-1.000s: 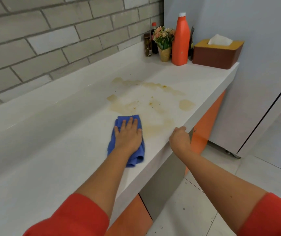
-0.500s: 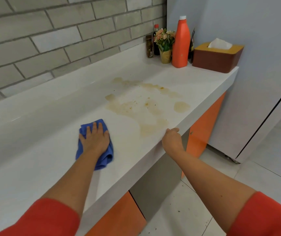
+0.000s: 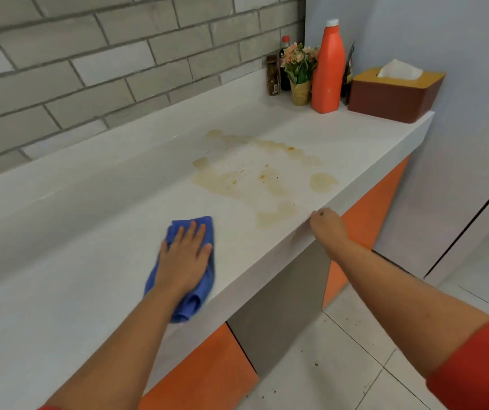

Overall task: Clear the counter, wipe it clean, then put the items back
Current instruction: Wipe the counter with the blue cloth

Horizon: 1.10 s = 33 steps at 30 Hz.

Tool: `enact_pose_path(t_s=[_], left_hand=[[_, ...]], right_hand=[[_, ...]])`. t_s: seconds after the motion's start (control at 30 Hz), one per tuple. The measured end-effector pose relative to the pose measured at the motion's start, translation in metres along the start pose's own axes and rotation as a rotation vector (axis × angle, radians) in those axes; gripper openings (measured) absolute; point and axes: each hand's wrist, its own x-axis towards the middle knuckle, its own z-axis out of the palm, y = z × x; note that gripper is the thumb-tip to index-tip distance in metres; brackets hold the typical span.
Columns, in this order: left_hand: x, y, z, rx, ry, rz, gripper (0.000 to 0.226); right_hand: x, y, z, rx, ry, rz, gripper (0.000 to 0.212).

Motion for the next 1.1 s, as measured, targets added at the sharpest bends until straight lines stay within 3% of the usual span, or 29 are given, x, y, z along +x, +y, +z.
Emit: enact_pose_path(t_s=[0.17, 0.23, 0.33, 0.47, 0.63, 0.7, 0.8, 0.93, 1.0, 1.1], left_hand=[[0.038, 0.005, -0.006, -0.055, -0.028, -0.293, 0.056], [0.053, 0.028, -0.008, -0.084, -0.054, -0.351, 0.059], [0.067, 0.075, -0.007, -0.082, -0.057, -0.250, 0.059], [0.052, 0.131, 0.003, -0.086, -0.060, 0.062, 0.055], [0.011, 0.093, 0.005, -0.036, -0.027, 0.303, 0.050], [0.010, 0.059, 0.001, 0.023, 0.001, 0.273, 0.052], [0.022, 0.015, -0.006, -0.041, -0.010, 0.052, 0.048], [0.049, 0.030, -0.005, -0.074, -0.029, -0.205, 0.052], [0.060, 0.061, -0.003, -0.072, -0.039, -0.208, 0.054], [0.067, 0.113, 0.001, -0.064, -0.037, -0.039, 0.053]], right_hand=[[0.012, 0.005, -0.001, -0.227, -0.061, -0.075, 0.016], [0.015, -0.001, 0.010, -0.267, -0.102, -0.082, 0.035], [0.013, -0.005, 0.007, -0.264, -0.214, 0.027, 0.047], [0.015, 0.000, 0.002, -0.571, -0.274, -0.053, 0.048], [0.011, 0.002, -0.001, -0.568, -0.245, -0.094, 0.048], [0.010, 0.004, 0.000, -0.570, -0.252, -0.103, 0.047], [0.008, 0.002, -0.001, -0.724, -0.260, -0.168, 0.048], [0.008, 0.002, 0.003, -0.697, -0.245, -0.148, 0.049], [0.008, 0.003, 0.006, -0.658, -0.210, -0.144, 0.048], [0.007, 0.001, 0.002, -0.662, -0.259, -0.132, 0.046]])
